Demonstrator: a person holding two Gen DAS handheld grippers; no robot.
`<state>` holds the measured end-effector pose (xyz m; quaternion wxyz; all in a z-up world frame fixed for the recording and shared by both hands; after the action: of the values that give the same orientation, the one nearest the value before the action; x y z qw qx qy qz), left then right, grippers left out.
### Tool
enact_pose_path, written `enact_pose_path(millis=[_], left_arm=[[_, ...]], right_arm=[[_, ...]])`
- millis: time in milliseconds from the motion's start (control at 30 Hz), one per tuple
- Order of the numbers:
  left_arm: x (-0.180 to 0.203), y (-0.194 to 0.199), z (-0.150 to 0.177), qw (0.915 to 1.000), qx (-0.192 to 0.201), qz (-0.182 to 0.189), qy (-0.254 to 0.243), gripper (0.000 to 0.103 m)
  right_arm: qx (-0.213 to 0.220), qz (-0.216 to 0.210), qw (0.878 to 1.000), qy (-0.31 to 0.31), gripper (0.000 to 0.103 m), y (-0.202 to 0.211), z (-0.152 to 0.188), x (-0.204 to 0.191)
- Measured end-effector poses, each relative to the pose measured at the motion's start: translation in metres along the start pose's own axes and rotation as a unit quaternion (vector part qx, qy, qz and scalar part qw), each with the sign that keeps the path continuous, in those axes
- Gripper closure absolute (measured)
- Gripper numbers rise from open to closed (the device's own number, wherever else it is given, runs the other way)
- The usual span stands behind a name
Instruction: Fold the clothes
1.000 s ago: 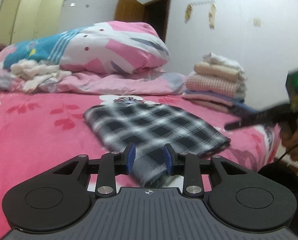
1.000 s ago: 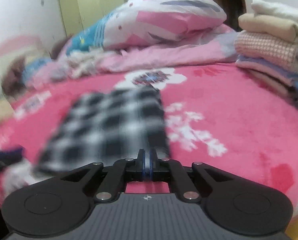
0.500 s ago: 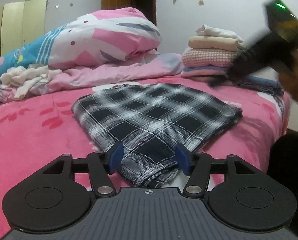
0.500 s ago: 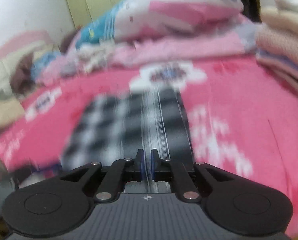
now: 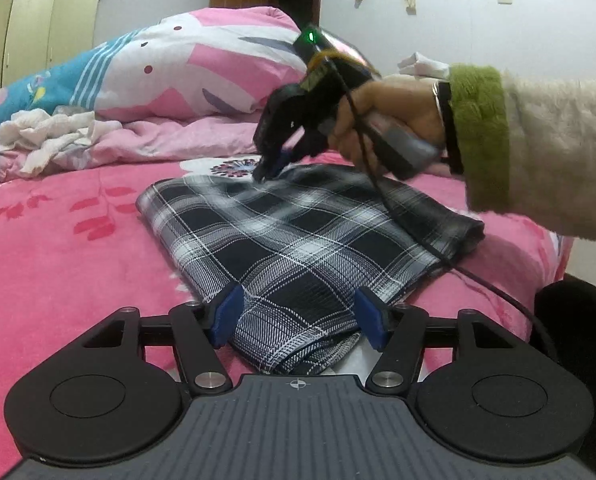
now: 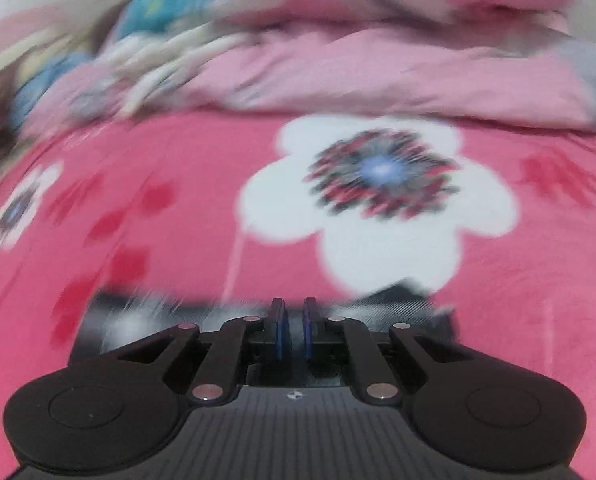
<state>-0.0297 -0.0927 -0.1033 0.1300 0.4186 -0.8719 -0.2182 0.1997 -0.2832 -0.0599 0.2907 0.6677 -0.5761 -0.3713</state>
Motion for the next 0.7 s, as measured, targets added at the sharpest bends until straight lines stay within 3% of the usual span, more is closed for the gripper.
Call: enact_pose_path(millis=[67, 133, 233, 300, 467, 533, 633, 700], left_arm=[[0.002, 0.0, 0.0, 1.0, 0.001, -0.003, -0.004, 0.042], [0.002, -0.001, 0.0, 1.0, 0.0, -0.005, -0.004, 0.042], [0.001, -0.002, 0.0, 1.0, -0.001, -0.004, -0.001, 0.042], [0.002, -0.001, 0.0, 1.0, 0.001, -0.004, -0.002, 0.042], [0.002, -0.001, 0.001, 1.0, 0.002, -0.004, -0.005, 0.042], [0.002, -0.001, 0.0, 1.0, 0.001, -0.003, -0.004, 0.042], [0.001, -0.001, 0.0, 1.0, 0.001, -0.002, -0.004, 0.042], [0.002, -0.001, 0.0, 1.0, 0.001, -0.003, -0.005, 0.042]], right_arm=[[0.007, -0.011, 1.0, -0.001, 0.092, 0.014, -0.002, -0.005], [-0.011, -0.068, 0.998, 0.006, 0.092, 0.025, 0.002, -0.021], [-0.07, -0.135, 0.988, 0.023, 0.092, 0.012, 0.009, -0.054], [-0.093, -0.132, 0.986, 0.032, 0.092, -0.012, 0.007, -0.069], [-0.049, -0.063, 0.997, -0.012, 0.091, -0.033, -0.024, -0.062], [-0.047, -0.083, 0.995, 0.001, 0.091, -0.018, -0.026, -0.068], [-0.079, -0.148, 0.984, 0.059, 0.09, -0.004, -0.014, -0.096], [-0.107, -0.154, 0.978, 0.093, 0.087, -0.013, -0.005, -0.11]])
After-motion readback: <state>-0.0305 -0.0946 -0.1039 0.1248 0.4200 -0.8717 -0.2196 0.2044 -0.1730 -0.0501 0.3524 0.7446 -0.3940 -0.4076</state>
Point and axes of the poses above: each gripper's, at about its wrist camera, not at the fingertips, and y roughly against the way its jaws point, x to its right, z to its underside, the point moved 4 cm from there along -y, roughly the way its jaws point, and after that the axes turned 7 degrees about -x, right-handed, at the moved point
